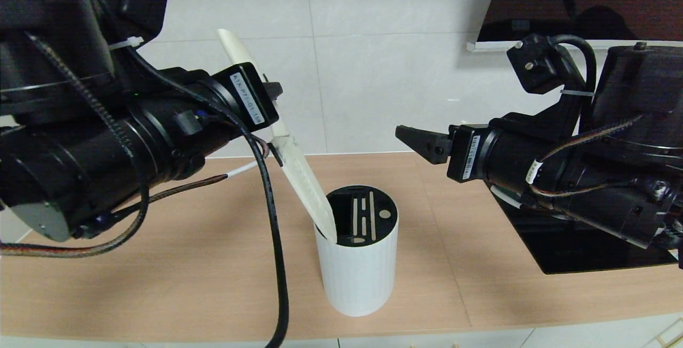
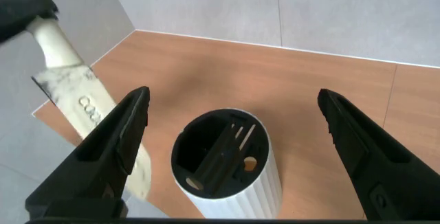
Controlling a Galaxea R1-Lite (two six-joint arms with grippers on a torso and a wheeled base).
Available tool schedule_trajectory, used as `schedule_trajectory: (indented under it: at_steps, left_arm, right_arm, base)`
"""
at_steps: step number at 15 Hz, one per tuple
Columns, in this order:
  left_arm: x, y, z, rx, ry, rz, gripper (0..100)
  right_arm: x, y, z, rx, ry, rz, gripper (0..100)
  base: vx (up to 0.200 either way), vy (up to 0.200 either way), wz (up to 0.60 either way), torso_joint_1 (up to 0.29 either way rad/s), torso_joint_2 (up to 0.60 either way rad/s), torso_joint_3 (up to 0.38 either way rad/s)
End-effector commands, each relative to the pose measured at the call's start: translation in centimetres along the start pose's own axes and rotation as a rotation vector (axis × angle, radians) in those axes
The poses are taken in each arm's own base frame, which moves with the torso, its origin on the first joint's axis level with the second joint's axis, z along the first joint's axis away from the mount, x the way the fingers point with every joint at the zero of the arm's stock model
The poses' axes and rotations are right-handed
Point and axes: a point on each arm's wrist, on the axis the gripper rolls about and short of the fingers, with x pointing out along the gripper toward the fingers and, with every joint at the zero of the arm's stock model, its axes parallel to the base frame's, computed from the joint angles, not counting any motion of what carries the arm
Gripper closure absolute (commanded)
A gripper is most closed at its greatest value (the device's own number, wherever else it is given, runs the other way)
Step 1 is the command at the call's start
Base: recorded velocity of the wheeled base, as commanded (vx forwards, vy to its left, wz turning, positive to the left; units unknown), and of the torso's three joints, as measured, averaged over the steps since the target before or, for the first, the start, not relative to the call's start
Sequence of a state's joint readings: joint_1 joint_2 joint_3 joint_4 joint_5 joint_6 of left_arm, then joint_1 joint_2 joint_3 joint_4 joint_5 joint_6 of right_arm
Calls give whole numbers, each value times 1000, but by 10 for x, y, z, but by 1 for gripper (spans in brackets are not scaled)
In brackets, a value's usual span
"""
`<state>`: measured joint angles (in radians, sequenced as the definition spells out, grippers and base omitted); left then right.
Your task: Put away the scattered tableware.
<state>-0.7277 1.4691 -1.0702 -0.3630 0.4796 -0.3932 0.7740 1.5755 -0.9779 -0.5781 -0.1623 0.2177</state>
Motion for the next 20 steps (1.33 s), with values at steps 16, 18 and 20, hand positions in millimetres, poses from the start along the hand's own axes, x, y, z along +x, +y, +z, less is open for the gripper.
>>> schedule_trajectory:
  at_steps: [16, 18, 20]
  left_arm:
    - [33, -24, -74, 255, -192, 44, 100]
    - [39, -25, -83, 255, -187, 43, 100]
    - [46, -26, -93, 263, -176, 44, 100]
  right_arm:
    - [5, 0, -6, -3, 20, -4, 0]
    - [5, 0, -6, -3, 21, -4, 0]
    - [4, 0, -5, -3, 17, -3, 0]
  base:
    - [0, 0, 0, 0, 0, 0]
    - [0, 0, 0, 0, 0, 0]
    - [0, 0, 0, 0, 0, 0]
